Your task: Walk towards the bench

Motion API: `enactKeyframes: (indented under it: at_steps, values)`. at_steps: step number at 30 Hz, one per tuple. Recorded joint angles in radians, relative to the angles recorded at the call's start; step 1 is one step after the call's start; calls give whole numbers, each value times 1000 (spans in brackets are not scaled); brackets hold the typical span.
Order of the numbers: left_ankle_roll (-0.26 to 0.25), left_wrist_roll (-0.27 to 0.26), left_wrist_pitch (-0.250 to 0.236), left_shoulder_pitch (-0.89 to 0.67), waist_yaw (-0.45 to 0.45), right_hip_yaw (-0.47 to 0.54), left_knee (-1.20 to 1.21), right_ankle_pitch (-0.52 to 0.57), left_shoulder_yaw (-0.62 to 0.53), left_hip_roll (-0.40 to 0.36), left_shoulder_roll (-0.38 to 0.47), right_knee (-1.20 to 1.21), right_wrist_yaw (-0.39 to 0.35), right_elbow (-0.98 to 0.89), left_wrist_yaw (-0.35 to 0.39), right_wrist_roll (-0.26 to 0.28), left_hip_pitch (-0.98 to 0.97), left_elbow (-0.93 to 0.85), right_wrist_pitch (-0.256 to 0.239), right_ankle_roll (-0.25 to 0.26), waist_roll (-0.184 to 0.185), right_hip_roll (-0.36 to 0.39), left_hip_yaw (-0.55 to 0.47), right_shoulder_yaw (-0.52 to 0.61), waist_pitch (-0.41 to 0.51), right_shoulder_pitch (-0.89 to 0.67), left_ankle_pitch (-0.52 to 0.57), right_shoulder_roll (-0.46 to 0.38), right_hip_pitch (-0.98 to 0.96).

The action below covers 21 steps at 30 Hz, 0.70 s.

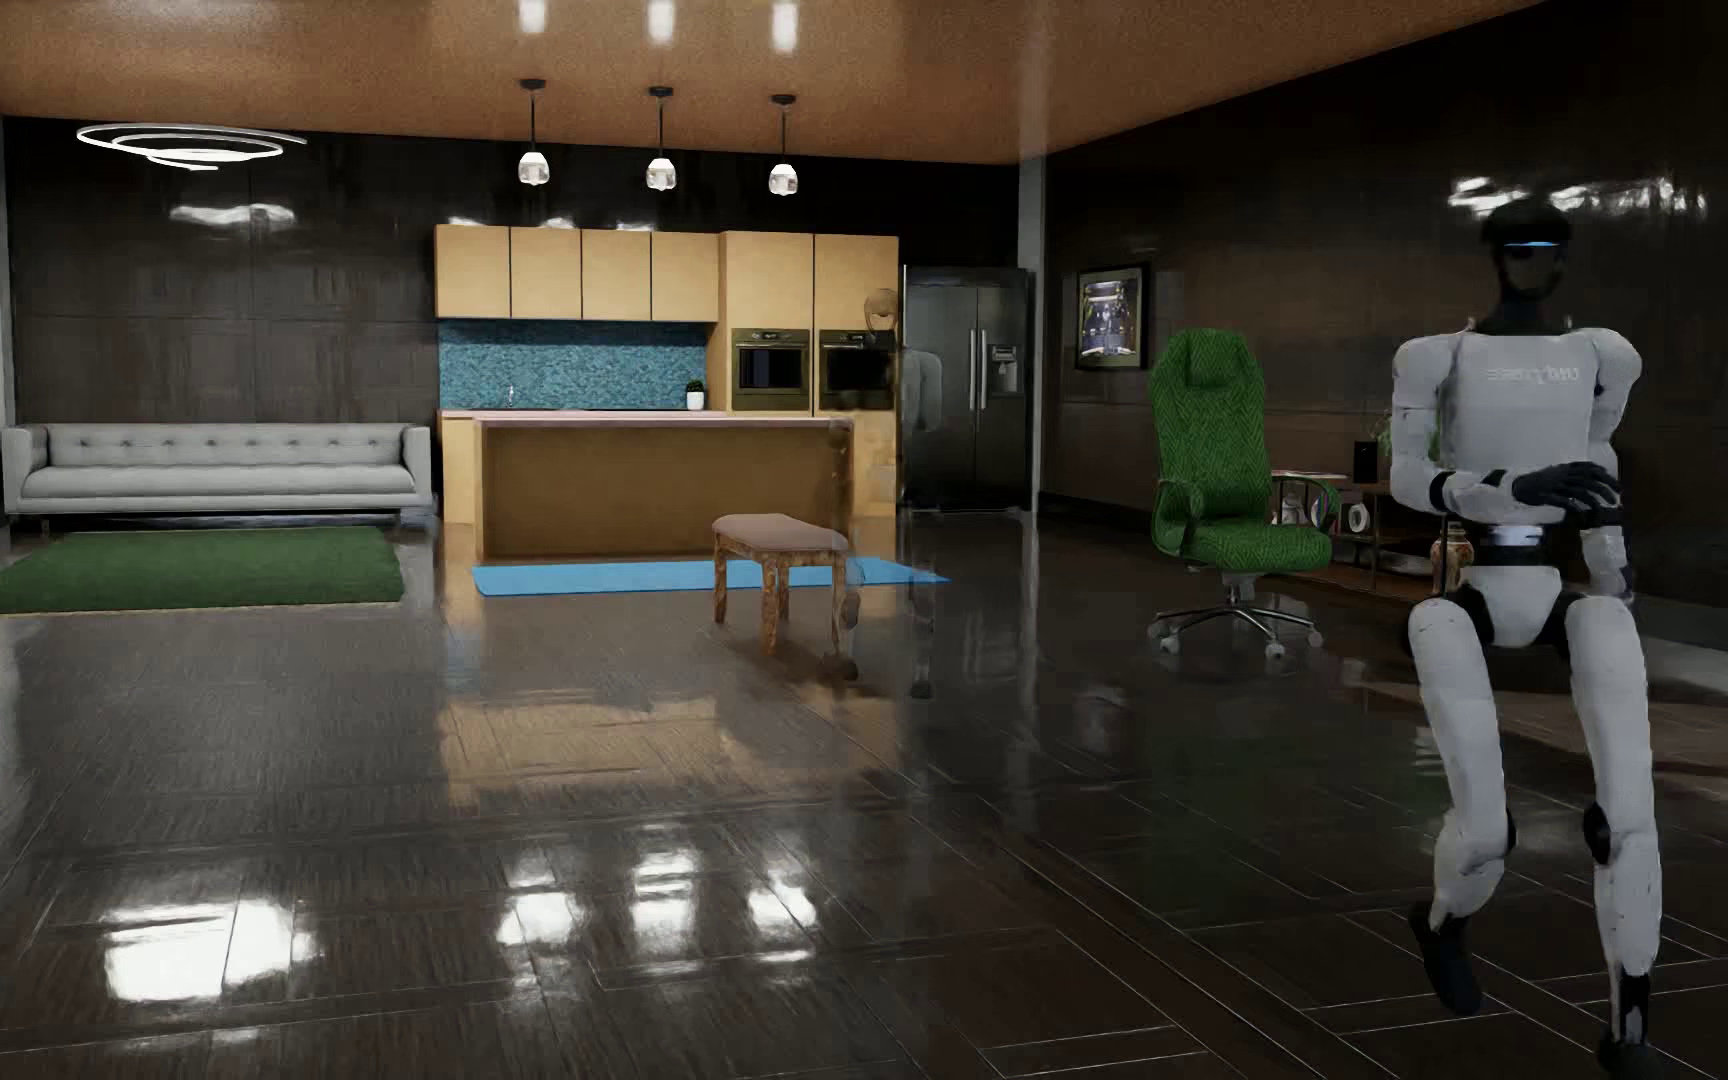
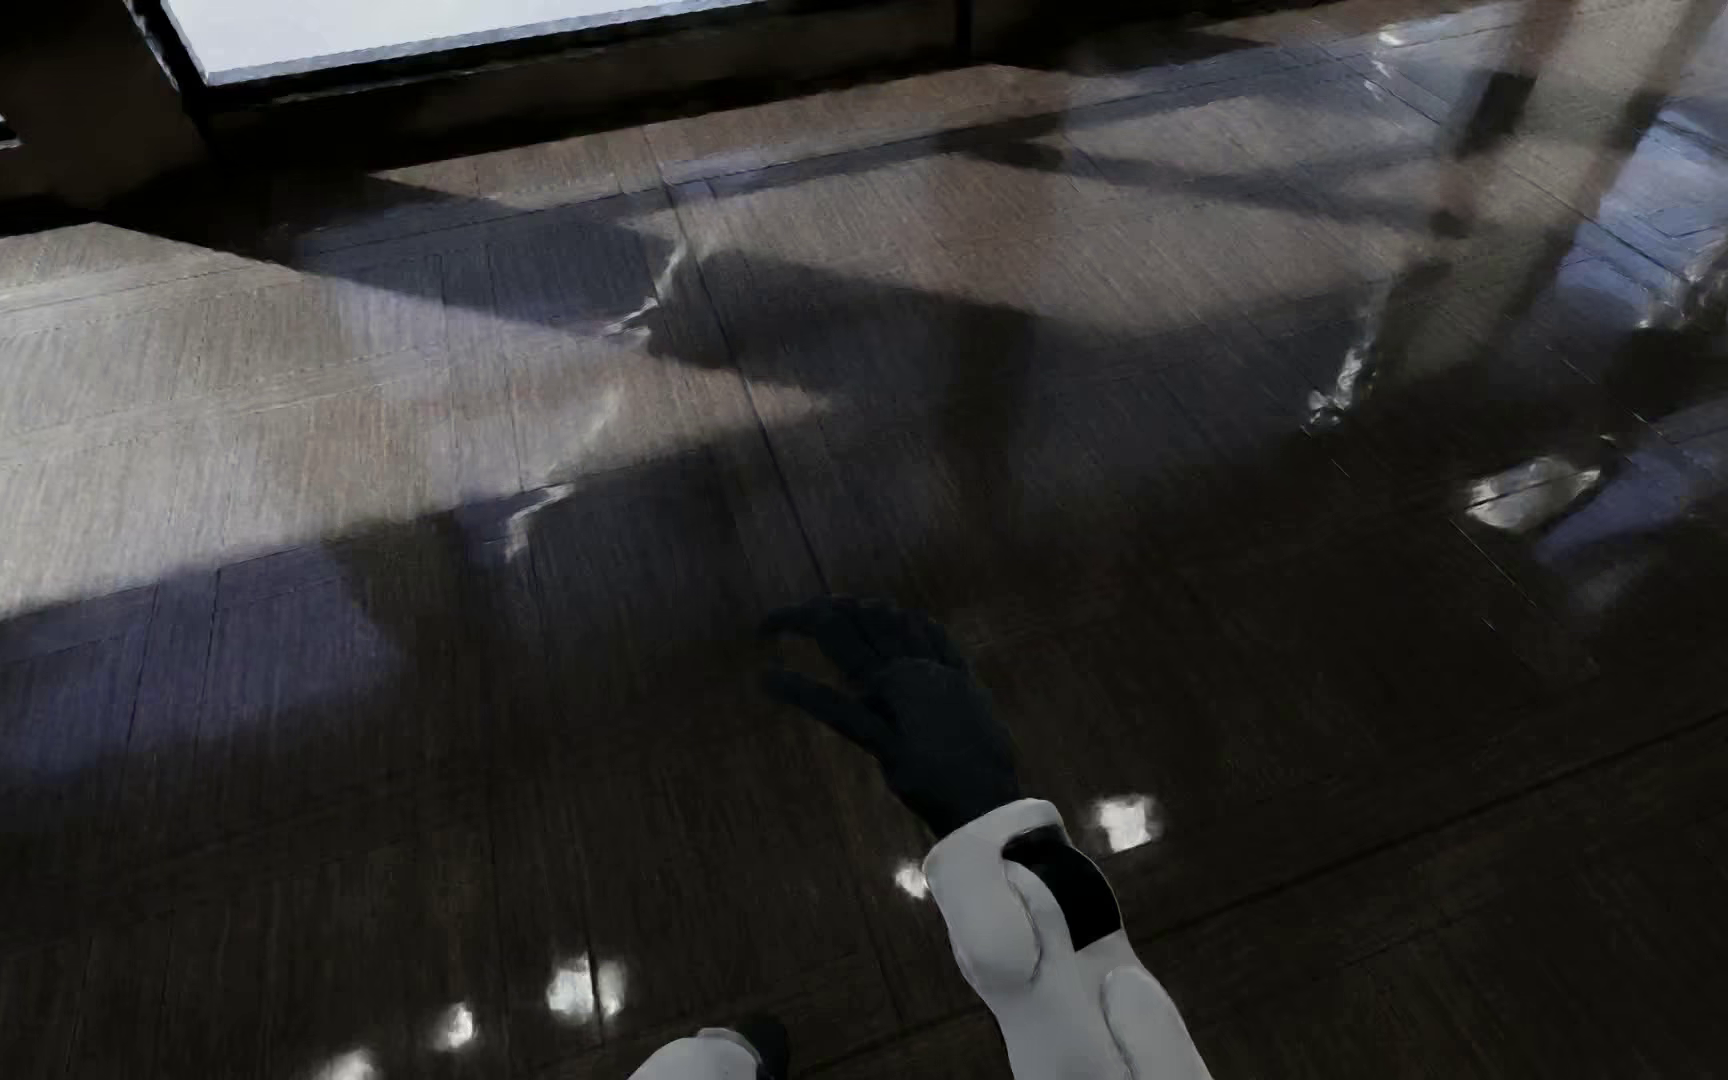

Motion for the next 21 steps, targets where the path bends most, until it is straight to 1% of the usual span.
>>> enactKeyframes:
  at_steps: [1,2,3,4,5,6,7,8,9,10,11,12,13,14,15,16,17,18,19,20,21]
  values:
    - [8,83,-3,-8,1,-75,89,103,-59,26,6,197,-6,9,8,94,6,13,11,175,-11,-63,55,-13,12,48,-83,0,-85]
    - [11,173,-8,-46,-8,-186,120,113,-127,44,17,317,-10,48,-8,109,34,36,60,203,-24,-215,101,-44,20,91,-134,-5,-148]
    - [15,243,-16,-109,-28,-304,100,45,-177,45,34,359,-1,111,-25,50,77,59,154,135,-38,-370,130,-82,21,134,-157,-5,-182]
    - [16,277,-18,-176,-52,-391,56,12,-191,39,46,346,1,198,-35,-88,130,67,260,102,-51,-465,153,-106,19,167,-166,-11,-215]
    - [16,275,-5,-236,-76,-431,4,14,-166,36,59,287,-1,315,-15,-230,186,46,356,94,-60,-492,178,-123,14,191,-171,-9,-260]
    - [15,241,1,-283,-94,-440,-43,24,-117,39,75,183,-3,449,28,-289,240,1,420,115,-64,-482,209,-160,7,205,-179,7,-306]
    - [12,168,-7,-321,-107,-472,-80,8,-49,42,91,39,11,590,83,-261,287,-58,466,105,-65,-483,251,-231,-2,204,-193,20,-327]
    - [8,85,-23,-354,-114,-575,-120,-6,13,46,120,-151,52,724,146,-169,337,-114,510,101,-67,-501,299,-338,-12,198,-207,27,-299]
    - [2,-11,-36,-389,-113,-756,-167,2,71,42,148,-369,122,849,208,-106,395,-156,582,79,-71,-517,354,-423,-23,180,-219,10,-229]
    - [-7,-94,-34,-418,-106,-974,-210,-17,124,33,173,-564,228,941,270,-150,453,-187,612,77,-74,-509,415,-402,-33,178,-233,-50,-151]
    - [-19,-159,-18,-450,-98,-1138,-223,-42,166,25,209,-687,319,978,311,-280,506,-203,581,70,-74,-490,481,-297,-41,189,-258,-120,-96]
    - [-32,-212,10,-461,-94,-1225,-199,-51,219,24,240,-740,346,977,340,-409,546,-224,492,54,-71,-473,552,-196,-46,199,-297,-193,-54]
    - [-45,-259,32,-452,-96,-1205,-159,-63,283,31,259,-729,316,955,377,-469,578,-259,401,-14,-63,-462,622,-158,-48,202,-340,-244,-47]
    - [-69,-309,41,-435,-100,-1139,-87,-67,346,47,250,-704,269,927,432,-445,600,-290,345,-87,-52,-455,676,-185,-49,212,-350,-272,-38]
    - [-66,-363,46,-418,-101,-1072,37,-90,403,88,238,-687,241,916,479,-379,592,-312,321,-90,-42,-434,713,-242,-47,216,-308,-272,-25]
    - [-68,-416,49,-403,-99,-1008,228,-111,447,161,227,-675,235,914,512,-297,548,-318,338,-90,-30,-397,715,-309,-43,211,-209,-247,-12]
    - [-45,-456,58,-391,-94,-943,467,-135,466,256,215,-654,229,910,526,-247,469,-309,370,-90,-13,-359,673,-352,-38,196,-99,-218,1]
    - [22,-468,78,-378,-84,-870,680,-156,454,302,204,-640,211,901,517,-232,348,-290,397,-90,3,-314,556,-368,-32,172,-30,-188,13]
    - [38,-457,95,-360,-76,-793,835,-170,414,291,194,-637,179,897,481,-243,222,-269,408,-90,14,-269,423,-364,-28,147,-85,-158,26]
    - [95,-433,106,-345,-73,-710,932,-175,350,302,170,-654,142,894,433,-271,130,-243,402,-90,19,-226,338,-350,-25,118,-135,-122,48]
    - [144,-387,102,-329,-66,-618,979,-179,261,350,152,-668,89,887,356,-297,60,-221,391,-90,23,-187,292,-331,-22,89,-140,-88,67]
